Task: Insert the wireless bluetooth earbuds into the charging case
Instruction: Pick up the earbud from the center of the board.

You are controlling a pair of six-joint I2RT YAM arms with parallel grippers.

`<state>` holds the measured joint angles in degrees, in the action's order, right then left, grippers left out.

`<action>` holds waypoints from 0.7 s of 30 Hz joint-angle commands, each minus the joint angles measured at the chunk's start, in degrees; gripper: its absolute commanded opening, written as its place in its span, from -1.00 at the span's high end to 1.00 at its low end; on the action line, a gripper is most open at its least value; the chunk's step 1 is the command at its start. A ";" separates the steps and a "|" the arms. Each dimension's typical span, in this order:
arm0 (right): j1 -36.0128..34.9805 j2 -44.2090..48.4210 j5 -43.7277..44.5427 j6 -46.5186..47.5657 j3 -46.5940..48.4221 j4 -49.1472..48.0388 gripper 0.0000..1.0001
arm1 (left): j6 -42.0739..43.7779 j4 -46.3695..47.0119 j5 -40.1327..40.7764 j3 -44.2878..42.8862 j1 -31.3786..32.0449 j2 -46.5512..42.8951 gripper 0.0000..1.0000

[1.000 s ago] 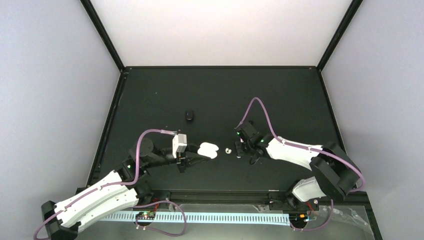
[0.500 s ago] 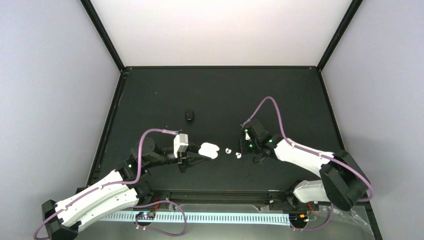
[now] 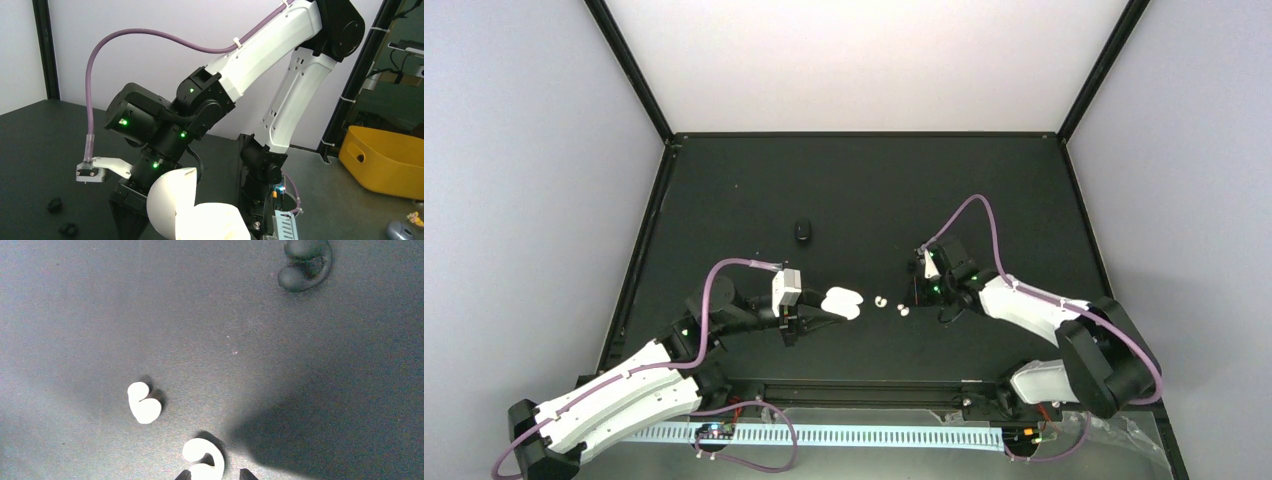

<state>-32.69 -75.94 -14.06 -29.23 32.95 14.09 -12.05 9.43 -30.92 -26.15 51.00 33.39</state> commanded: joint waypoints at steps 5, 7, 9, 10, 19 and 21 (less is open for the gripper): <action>0.61 -3.53 1.06 2.36 0.40 -1.54 0.53 | 0.27 1.00 -0.63 -0.22 -0.33 -0.22 0.97; 0.61 -3.83 0.80 2.52 0.35 -1.46 0.52 | 0.21 1.11 -0.62 -0.13 -0.40 -0.25 0.97; 0.61 -4.09 0.87 2.75 0.28 -1.27 0.51 | 0.23 1.21 -0.61 -0.08 -0.37 -0.18 0.97; 0.61 -4.24 0.88 2.91 0.21 -1.19 0.51 | 0.19 1.30 -0.63 -0.05 -0.35 -0.17 0.97; 0.44 -4.20 -1.50 3.51 -0.61 -0.74 0.46 | 0.19 1.73 -0.77 -0.04 -0.38 0.09 0.97; 0.14 -4.30 -1.36 3.55 -0.53 -0.43 0.46 | 0.20 1.85 -0.84 -0.04 -0.37 0.27 0.97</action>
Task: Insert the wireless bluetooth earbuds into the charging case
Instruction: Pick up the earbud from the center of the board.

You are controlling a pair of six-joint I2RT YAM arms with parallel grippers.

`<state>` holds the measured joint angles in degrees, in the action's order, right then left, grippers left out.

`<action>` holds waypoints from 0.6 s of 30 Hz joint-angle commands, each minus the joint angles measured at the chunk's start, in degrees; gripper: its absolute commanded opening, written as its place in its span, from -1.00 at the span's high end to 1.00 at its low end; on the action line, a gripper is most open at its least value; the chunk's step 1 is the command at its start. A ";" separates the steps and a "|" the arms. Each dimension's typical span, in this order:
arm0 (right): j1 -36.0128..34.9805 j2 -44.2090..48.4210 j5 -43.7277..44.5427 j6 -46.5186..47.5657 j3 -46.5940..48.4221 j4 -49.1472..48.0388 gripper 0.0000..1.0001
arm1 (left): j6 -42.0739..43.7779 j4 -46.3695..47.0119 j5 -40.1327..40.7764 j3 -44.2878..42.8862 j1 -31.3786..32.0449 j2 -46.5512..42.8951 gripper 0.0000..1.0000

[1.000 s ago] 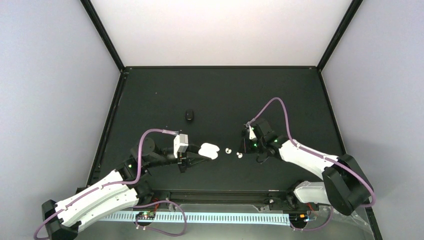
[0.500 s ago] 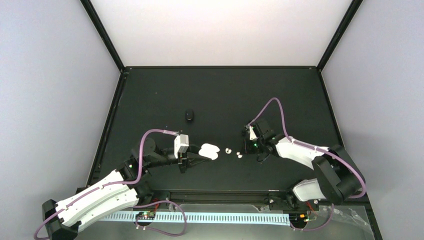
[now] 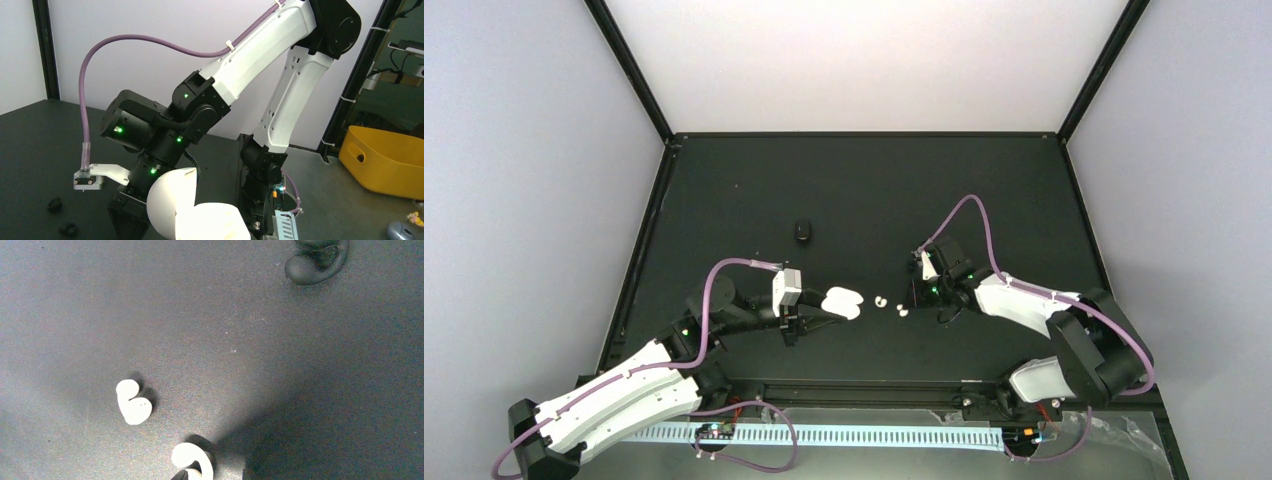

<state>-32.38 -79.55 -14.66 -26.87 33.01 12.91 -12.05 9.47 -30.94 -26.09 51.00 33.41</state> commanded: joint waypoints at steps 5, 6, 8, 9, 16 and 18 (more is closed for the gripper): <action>-1.12 -1.08 -0.30 1.18 -0.32 1.25 0.46 | 0.22 1.75 -0.96 -0.11 -0.38 0.28 0.97; -1.25 -1.26 -0.29 1.13 -0.24 1.24 0.47 | 0.19 1.77 -0.97 -0.11 -0.38 0.18 0.97; -1.74 -1.83 -0.29 1.13 0.00 1.27 0.48 | 0.19 1.77 -1.00 -0.11 -0.38 0.12 0.97; -2.06 -2.16 -0.29 1.12 0.11 1.25 0.49 | 0.17 1.73 -1.05 -0.11 -0.38 0.08 0.97; -3.73 -3.24 -0.29 0.50 0.65 0.81 0.56 | 0.11 1.59 -1.10 0.06 -0.38 -0.27 0.97; -3.95 -3.18 -0.29 0.35 0.73 0.74 0.63 | 0.11 1.58 -1.14 0.07 -0.38 -0.27 0.97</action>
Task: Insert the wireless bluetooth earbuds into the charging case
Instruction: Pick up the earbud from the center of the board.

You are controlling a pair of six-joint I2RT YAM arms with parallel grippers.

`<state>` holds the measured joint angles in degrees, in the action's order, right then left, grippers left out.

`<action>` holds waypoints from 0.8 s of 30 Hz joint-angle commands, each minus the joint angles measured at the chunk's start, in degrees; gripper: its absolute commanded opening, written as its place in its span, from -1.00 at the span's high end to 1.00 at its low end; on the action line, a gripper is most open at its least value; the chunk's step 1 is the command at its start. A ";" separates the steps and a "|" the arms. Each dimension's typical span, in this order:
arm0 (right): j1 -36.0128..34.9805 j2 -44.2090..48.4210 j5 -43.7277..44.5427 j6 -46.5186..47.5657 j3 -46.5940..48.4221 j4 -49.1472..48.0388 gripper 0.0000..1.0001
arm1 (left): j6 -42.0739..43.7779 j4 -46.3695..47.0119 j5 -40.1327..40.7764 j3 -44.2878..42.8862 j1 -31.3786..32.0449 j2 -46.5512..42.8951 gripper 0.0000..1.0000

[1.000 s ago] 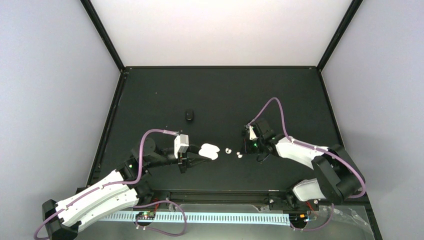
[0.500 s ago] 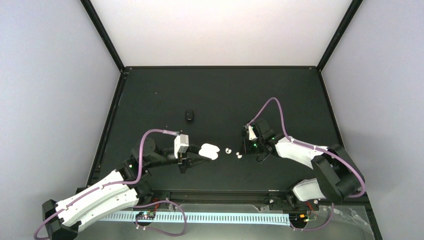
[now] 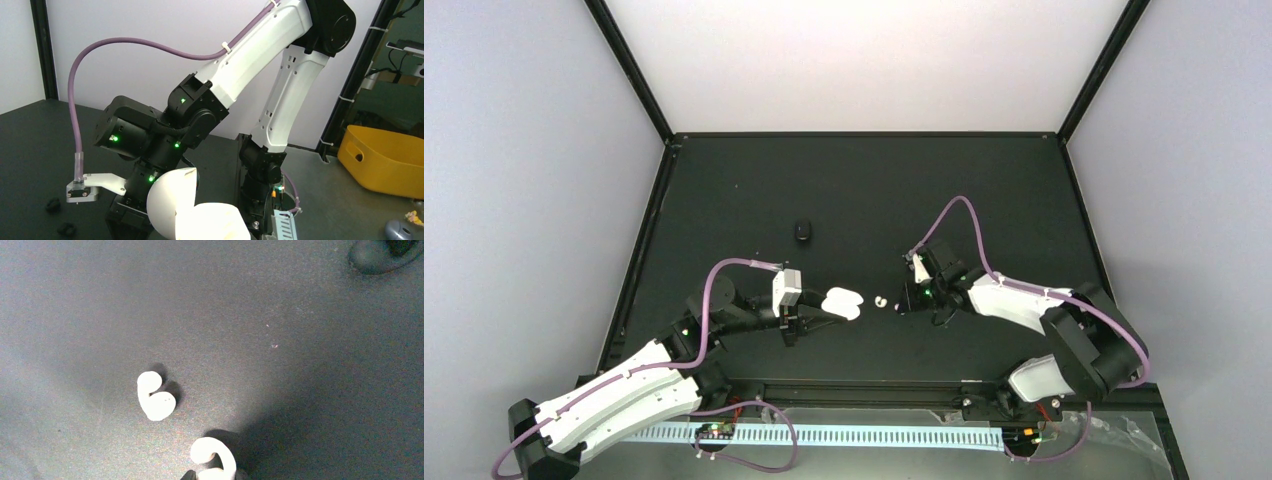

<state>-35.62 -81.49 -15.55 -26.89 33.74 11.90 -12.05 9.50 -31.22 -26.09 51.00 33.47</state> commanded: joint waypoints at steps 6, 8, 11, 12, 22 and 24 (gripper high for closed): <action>-0.82 0.21 1.06 0.16 -0.08 1.96 0.77 | 0.10 1.58 -0.94 0.07 -0.38 -0.33 0.97; -0.85 0.60 0.93 0.28 0.00 2.07 0.77 | 0.15 1.57 -1.02 0.07 -0.38 -0.34 0.97; -0.83 1.40 0.83 0.37 0.01 2.22 0.78 | 0.04 1.57 -0.97 -0.02 -0.38 -0.34 0.97; -0.80 1.62 0.58 0.39 0.01 2.19 0.76 | 0.02 1.52 -1.08 -0.02 -0.38 -0.34 0.97; -0.78 2.44 0.57 0.28 1.68 2.91 0.40 | 0.01 1.43 -1.37 -0.19 -0.37 -0.49 0.97; -0.73 3.39 3.11 0.14 2.25 3.76 0.40 | 0.10 1.16 -1.30 -0.19 -0.38 -0.69 0.97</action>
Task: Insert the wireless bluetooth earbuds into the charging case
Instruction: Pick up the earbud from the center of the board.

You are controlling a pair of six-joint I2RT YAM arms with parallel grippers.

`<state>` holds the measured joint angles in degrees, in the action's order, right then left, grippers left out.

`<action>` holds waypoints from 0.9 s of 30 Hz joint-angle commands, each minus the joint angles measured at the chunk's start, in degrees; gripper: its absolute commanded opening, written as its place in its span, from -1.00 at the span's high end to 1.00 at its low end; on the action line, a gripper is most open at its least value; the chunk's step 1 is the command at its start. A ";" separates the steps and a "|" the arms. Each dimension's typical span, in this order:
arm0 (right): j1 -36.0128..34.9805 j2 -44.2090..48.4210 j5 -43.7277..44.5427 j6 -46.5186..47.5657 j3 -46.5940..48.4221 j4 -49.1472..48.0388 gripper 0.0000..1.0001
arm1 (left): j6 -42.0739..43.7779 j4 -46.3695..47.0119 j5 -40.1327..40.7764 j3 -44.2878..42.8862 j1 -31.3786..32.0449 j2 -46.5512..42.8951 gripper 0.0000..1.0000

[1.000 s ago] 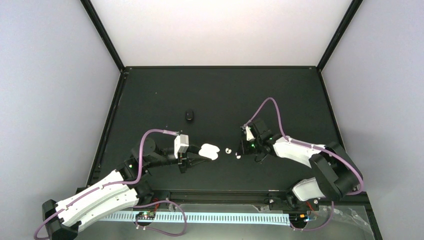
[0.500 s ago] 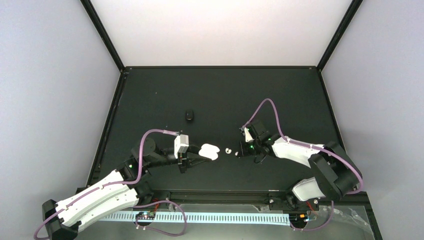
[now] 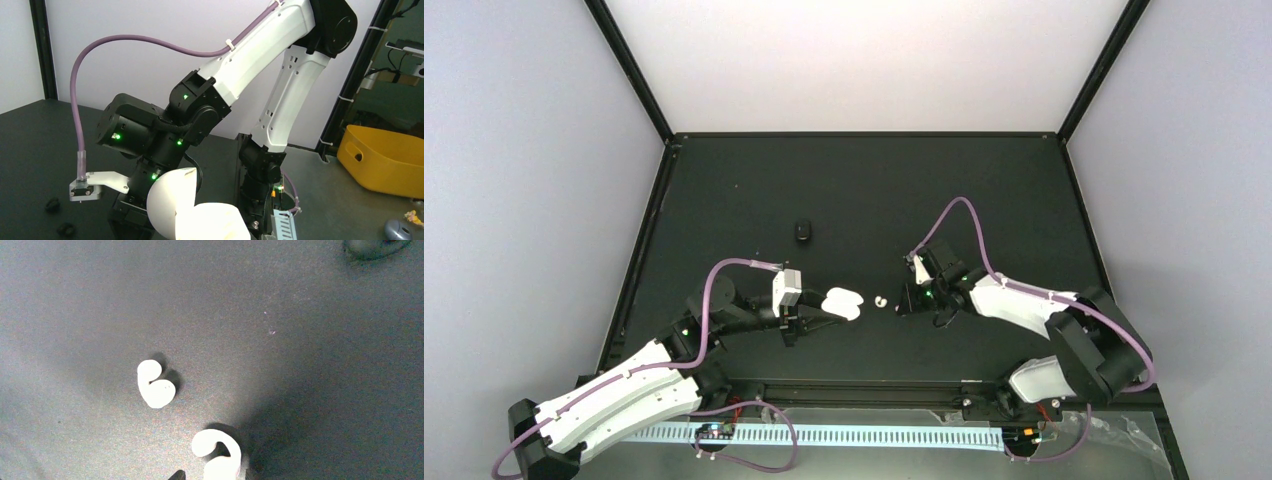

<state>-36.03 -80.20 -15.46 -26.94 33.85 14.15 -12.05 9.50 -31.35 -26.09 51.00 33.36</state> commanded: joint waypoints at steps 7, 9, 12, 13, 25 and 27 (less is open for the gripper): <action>0.68 3.39 9.10 2.44 4.46 4.59 0.36 | 0.42 0.70 -0.90 -0.19 -0.38 -1.00 0.97; 0.96 2.44 9.22 3.44 5.33 5.08 0.36 | 0.37 0.77 -0.97 -0.11 -0.38 -0.98 0.97; 0.99 0.05 8.38 5.00 6.65 5.56 0.36 | 0.32 0.95 -0.96 -0.07 -0.38 -0.86 0.97; 1.02 -0.83 7.92 5.36 7.01 5.74 0.36 | 0.36 0.94 -0.99 -0.09 -0.38 -0.80 0.97; -0.40 -3.04 7.93 6.26 5.41 6.01 0.36 | 0.39 0.95 -0.83 0.07 -0.38 -0.76 0.97; -0.79 -3.47 7.59 6.28 5.69 6.14 0.35 | 0.30 1.04 -0.94 0.07 -0.38 -0.76 0.97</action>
<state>-35.94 -82.78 -8.05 -21.52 39.59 19.97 -12.05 9.45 -31.35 -26.09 51.00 32.99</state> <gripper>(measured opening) 0.321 0.223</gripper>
